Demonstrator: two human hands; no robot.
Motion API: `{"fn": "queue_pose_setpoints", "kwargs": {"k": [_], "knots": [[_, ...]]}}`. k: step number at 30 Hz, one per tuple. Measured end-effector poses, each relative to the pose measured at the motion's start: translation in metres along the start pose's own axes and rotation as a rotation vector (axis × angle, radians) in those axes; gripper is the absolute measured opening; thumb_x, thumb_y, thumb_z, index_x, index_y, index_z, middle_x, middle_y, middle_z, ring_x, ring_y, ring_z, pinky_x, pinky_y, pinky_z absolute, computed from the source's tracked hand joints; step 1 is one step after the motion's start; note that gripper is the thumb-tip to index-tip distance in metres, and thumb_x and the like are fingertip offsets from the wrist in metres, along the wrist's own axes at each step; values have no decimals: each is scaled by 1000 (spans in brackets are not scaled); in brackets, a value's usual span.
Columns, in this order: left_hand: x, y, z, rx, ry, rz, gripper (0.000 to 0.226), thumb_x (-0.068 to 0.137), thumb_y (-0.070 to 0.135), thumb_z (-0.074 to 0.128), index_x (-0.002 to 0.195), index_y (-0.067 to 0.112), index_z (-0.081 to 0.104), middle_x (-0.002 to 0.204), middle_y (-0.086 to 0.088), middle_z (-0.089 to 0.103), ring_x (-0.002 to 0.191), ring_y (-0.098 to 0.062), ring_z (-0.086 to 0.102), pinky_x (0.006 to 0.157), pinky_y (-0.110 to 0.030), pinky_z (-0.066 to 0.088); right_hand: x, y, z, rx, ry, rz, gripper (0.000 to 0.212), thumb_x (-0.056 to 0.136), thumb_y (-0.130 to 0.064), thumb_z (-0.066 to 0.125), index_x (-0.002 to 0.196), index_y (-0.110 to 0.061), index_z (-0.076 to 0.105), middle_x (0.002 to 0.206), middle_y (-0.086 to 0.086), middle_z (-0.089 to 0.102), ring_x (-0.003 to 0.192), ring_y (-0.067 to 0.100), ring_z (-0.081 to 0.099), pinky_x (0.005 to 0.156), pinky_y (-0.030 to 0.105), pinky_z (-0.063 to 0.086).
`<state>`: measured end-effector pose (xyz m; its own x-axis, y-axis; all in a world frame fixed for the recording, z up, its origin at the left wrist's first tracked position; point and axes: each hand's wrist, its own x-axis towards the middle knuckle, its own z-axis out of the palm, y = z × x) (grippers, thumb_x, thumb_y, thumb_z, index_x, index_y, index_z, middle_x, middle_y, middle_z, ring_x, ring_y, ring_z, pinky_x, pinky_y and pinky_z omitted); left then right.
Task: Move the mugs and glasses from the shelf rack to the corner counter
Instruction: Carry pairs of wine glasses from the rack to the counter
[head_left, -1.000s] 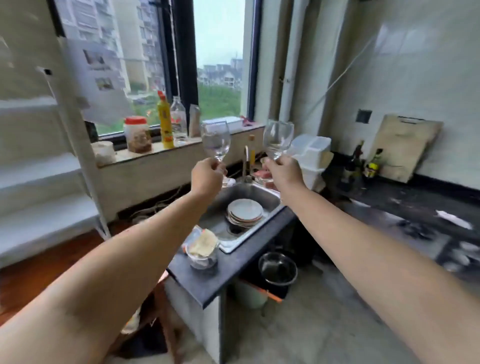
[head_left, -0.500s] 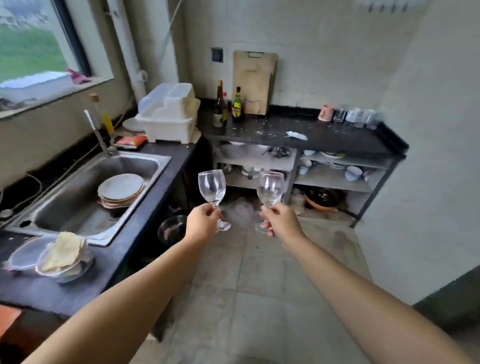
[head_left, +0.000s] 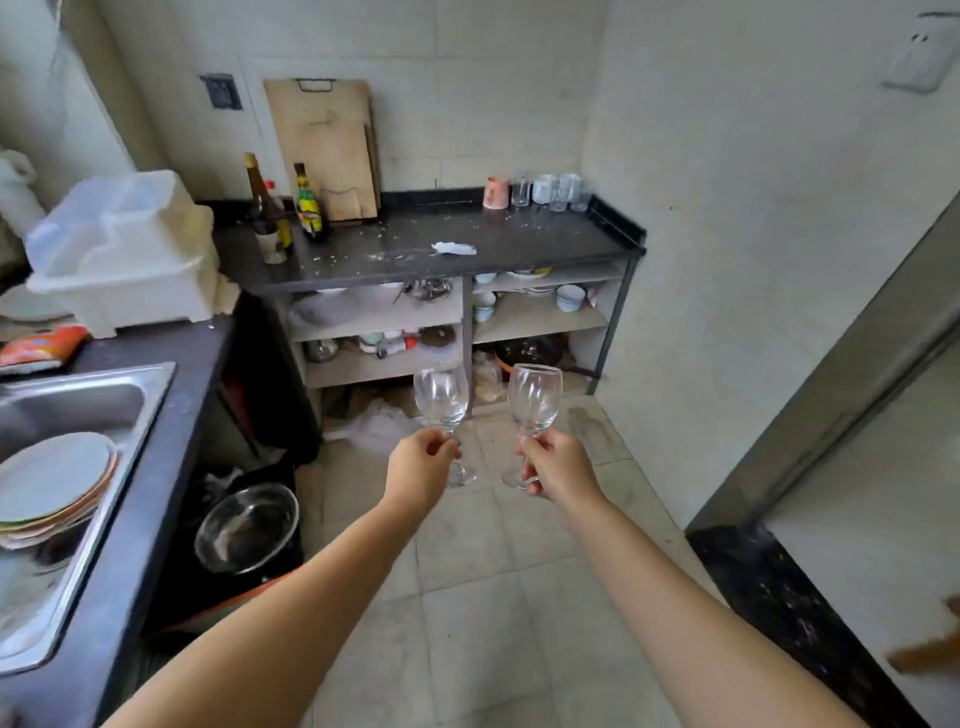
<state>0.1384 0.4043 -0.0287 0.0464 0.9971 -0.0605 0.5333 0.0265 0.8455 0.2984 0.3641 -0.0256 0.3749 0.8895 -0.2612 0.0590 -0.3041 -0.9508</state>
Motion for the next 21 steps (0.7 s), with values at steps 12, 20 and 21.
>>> {"fn": "queue_pose_setpoints", "kwargs": {"k": [12, 20, 21], "knots": [[73, 39, 82, -89, -208, -7, 17, 91, 15, 55, 83, 9, 69, 73, 6, 65, 61, -5, 54, 51, -16, 39, 74, 0, -55, 22, 132, 82, 20, 93, -16, 54, 75, -11, 60, 59, 3, 55, 46, 13, 49, 37, 18, 41], [205, 96, 152, -102, -182, 1, 19, 90, 17, 56, 75, 13, 66, 75, -1, 66, 59, -9, 52, 52, -20, 38, 217, -44, -110, -19, 132, 26, 15, 95, -16, 54, 82, -11, 60, 61, 3, 55, 48, 14, 50, 37, 18, 40], [227, 105, 163, -109, -168, -8, 21, 90, 18, 56, 72, 15, 65, 73, -1, 65, 57, -9, 50, 51, -21, 36, 241, -52, -119, -22, 125, 19, 17, 94, -15, 54, 79, -11, 60, 61, 4, 55, 48, 14, 50, 36, 17, 39]]}}
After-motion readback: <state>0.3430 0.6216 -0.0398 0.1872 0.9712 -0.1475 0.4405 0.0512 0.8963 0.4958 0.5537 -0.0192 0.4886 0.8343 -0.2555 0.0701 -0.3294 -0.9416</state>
